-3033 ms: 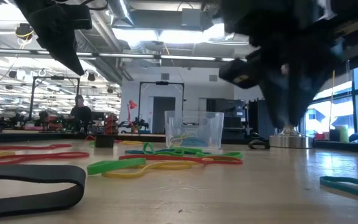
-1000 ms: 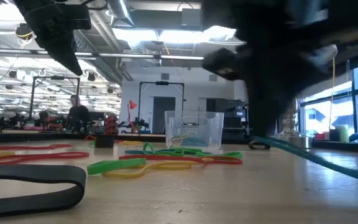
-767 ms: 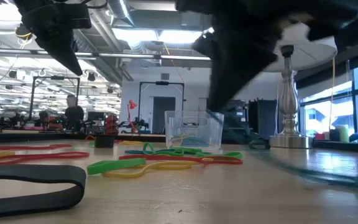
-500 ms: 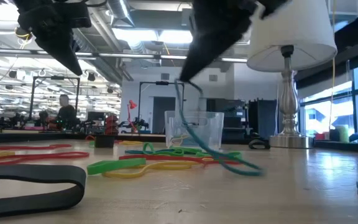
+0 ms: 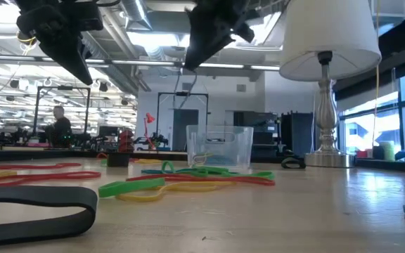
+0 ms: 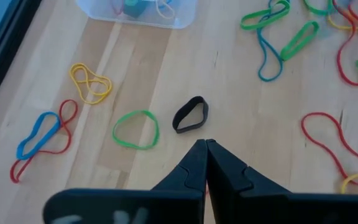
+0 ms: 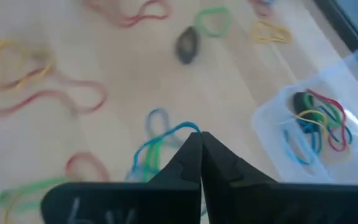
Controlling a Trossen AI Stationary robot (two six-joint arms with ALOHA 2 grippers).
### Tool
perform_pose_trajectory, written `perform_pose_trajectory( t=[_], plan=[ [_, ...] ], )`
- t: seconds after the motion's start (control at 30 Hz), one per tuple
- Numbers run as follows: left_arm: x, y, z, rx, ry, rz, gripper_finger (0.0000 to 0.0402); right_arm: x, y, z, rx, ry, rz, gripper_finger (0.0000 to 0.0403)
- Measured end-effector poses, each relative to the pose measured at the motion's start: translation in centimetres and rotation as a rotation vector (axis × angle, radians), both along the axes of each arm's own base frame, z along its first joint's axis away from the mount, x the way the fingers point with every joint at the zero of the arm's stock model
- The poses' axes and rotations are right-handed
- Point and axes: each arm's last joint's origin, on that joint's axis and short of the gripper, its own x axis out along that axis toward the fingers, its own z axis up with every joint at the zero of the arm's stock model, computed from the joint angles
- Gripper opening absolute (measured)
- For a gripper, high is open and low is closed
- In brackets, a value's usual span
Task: Pick and place rubber bands into bin
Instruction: Put the blue rubber band into the transparent bin
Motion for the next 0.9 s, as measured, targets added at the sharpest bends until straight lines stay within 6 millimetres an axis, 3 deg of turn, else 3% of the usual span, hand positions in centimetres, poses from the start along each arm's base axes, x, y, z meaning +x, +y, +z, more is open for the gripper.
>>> perform_pose_trajectory(
  t=[0.13, 0.4, 0.6, 0.9],
  plan=[
    [0.0, 0.0, 0.0, 0.036, 0.013, -0.050, 0.0003, 1.2, -3.8, 1.5, 0.019, -0.056, -0.091, 0.0000],
    [0.0, 0.1, 0.0, 0.081, 0.023, -0.058, 0.0002, 2.9, -11.8, 5.5, 0.015, -0.175, -0.092, 0.0000],
    [0.0, 0.3, 0.1, 0.138, 0.028, -0.016, 0.0003, 2.5, -17.7, 7.4, -0.056, -0.186, -0.127, 0.0000],
    [-0.1, 0.5, 0.1, 0.211, 0.034, 0.040, 0.0002, 0.9, -24.5, 7.4, -0.047, -0.161, -0.156, 0.0000]
  ],
)
